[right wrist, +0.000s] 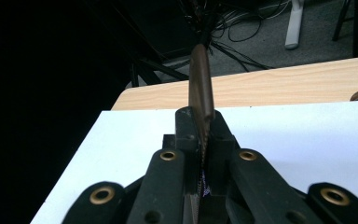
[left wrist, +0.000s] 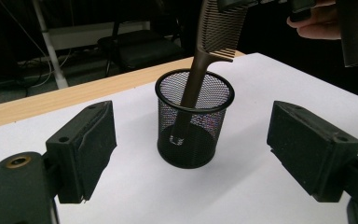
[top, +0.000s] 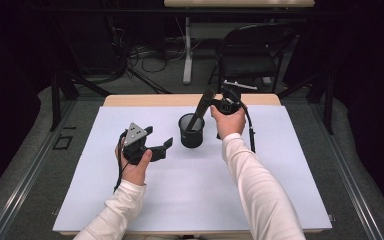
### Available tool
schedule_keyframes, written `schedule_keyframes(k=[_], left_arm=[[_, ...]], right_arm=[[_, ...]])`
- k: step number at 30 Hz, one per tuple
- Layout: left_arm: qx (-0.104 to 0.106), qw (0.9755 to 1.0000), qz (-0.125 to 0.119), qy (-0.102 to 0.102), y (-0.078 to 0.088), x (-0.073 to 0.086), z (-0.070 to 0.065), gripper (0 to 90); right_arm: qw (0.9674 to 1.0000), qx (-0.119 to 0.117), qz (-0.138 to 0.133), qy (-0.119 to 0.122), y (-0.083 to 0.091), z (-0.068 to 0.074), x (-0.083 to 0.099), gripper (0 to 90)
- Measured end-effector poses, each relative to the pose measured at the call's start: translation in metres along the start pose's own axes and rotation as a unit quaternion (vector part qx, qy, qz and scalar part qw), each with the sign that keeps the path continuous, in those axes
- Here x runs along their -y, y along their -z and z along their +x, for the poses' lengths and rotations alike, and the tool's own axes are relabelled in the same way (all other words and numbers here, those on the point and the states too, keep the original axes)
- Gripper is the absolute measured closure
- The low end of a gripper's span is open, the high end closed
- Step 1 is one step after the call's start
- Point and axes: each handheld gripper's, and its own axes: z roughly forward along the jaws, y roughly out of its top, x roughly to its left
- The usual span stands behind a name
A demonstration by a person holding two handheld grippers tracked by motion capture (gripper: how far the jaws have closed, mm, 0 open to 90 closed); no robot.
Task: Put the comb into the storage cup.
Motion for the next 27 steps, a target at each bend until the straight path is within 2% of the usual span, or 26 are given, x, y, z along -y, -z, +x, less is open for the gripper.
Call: schedule_keyframes(k=[27], left_arm=[[0.001, 1.0000, 0.001, -0.002, -0.001, 0.000, 0.000, 15.7]], right_arm=[[1.0000, 0.002, 0.004, -0.007, -0.009, -0.006, 0.013, 87.2]])
